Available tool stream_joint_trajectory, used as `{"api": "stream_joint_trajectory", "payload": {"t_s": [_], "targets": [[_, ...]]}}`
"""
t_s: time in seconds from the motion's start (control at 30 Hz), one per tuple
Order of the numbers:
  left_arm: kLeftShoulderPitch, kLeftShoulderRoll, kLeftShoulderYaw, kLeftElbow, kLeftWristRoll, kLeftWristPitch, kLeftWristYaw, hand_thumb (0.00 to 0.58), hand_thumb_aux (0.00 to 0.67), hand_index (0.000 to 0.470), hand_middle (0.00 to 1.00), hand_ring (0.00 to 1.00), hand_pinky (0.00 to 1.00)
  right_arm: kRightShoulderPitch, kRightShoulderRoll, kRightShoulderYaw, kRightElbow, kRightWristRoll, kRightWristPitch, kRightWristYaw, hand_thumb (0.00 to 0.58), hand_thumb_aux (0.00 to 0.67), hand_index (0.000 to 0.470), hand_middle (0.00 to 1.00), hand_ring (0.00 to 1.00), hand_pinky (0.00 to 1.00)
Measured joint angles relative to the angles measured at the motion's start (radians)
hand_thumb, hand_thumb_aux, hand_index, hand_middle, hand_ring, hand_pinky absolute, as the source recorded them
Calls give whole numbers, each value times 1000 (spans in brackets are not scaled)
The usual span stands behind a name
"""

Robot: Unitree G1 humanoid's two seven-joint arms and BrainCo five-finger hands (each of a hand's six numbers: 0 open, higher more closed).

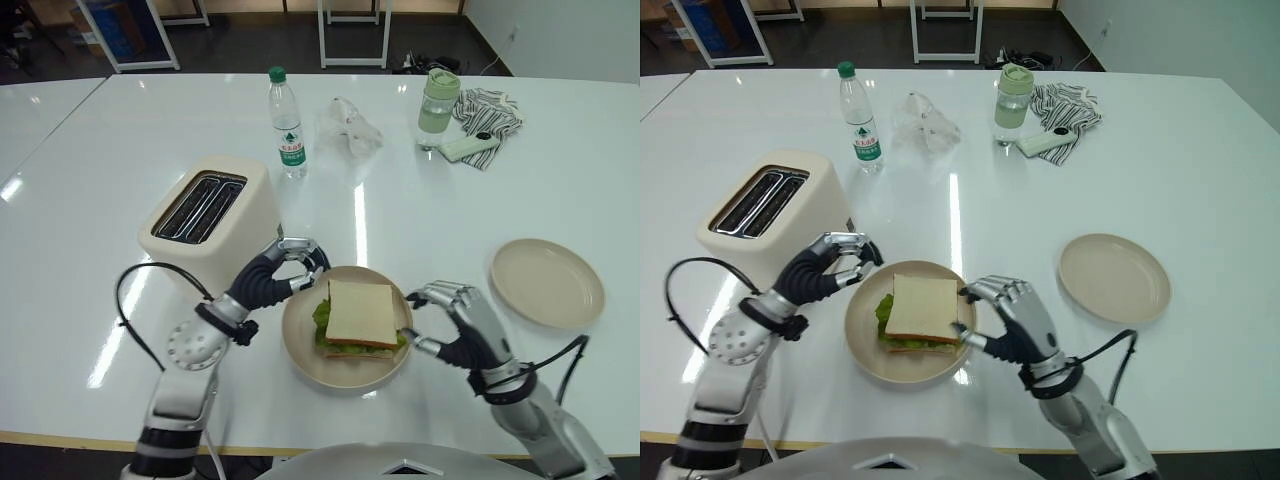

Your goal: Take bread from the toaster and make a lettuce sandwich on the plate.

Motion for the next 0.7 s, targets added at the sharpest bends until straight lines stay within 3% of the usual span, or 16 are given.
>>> {"api": "stream_joint_trajectory", "payload": {"t_s": [0.13,0.3,0.47,0.7], "targets": [[155,195,103,-121,41,-1,-140,580,670,470,1000,1000,1000,100,-103,-142,-46,241,8,197,580,670,470,1000,1000,1000],[289,321,136,-130,140,120,-233,580,670,470,1000,1000,1000,201,-181,-199,-60,326,30,402,580,670,470,1000,1000,1000],[287,339,25,-116,285,268,-254,580,670,470,1000,1000,1000,245,-208,-110,-82,331,75,602,580,670,470,1000,1000,1000],[244,335,-71,-98,417,406,-253,580,670,470,1000,1000,1000,184,-202,2,-76,191,165,737,580,670,470,1000,1000,1000]]}}
